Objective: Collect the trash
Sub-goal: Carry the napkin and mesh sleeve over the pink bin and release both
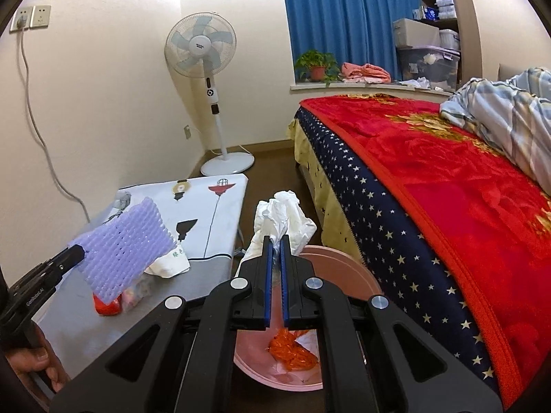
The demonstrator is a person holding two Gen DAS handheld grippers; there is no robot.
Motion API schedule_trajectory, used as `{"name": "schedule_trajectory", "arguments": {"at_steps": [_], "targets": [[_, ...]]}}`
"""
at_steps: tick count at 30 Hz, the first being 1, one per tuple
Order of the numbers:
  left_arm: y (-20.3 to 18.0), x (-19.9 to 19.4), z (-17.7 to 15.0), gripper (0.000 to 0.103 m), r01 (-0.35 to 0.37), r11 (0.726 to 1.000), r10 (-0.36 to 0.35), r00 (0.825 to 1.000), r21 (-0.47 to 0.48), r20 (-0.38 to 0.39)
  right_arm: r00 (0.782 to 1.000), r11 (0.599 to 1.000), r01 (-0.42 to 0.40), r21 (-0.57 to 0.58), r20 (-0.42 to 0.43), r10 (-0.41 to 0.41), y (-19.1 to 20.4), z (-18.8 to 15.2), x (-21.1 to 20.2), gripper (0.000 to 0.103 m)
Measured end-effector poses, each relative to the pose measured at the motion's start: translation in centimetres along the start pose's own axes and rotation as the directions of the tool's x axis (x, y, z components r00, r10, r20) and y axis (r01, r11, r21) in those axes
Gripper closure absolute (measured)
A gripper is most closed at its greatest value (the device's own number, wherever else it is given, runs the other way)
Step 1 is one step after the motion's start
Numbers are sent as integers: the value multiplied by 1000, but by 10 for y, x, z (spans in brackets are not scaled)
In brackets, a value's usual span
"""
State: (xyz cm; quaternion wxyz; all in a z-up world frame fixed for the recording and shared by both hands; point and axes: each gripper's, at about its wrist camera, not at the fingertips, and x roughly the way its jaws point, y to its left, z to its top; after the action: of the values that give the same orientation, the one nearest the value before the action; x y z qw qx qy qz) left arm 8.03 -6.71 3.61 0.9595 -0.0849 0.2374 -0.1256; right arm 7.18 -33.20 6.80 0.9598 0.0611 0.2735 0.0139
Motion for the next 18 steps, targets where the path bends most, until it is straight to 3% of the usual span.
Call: {"name": "schedule_trajectory", "arguments": {"at_steps": [18], "targets": [[-16,21,-11,93,21,1000,-20,999,18,-41,1000,999,26,22,-13,-26,-9,0,14,98]]}}
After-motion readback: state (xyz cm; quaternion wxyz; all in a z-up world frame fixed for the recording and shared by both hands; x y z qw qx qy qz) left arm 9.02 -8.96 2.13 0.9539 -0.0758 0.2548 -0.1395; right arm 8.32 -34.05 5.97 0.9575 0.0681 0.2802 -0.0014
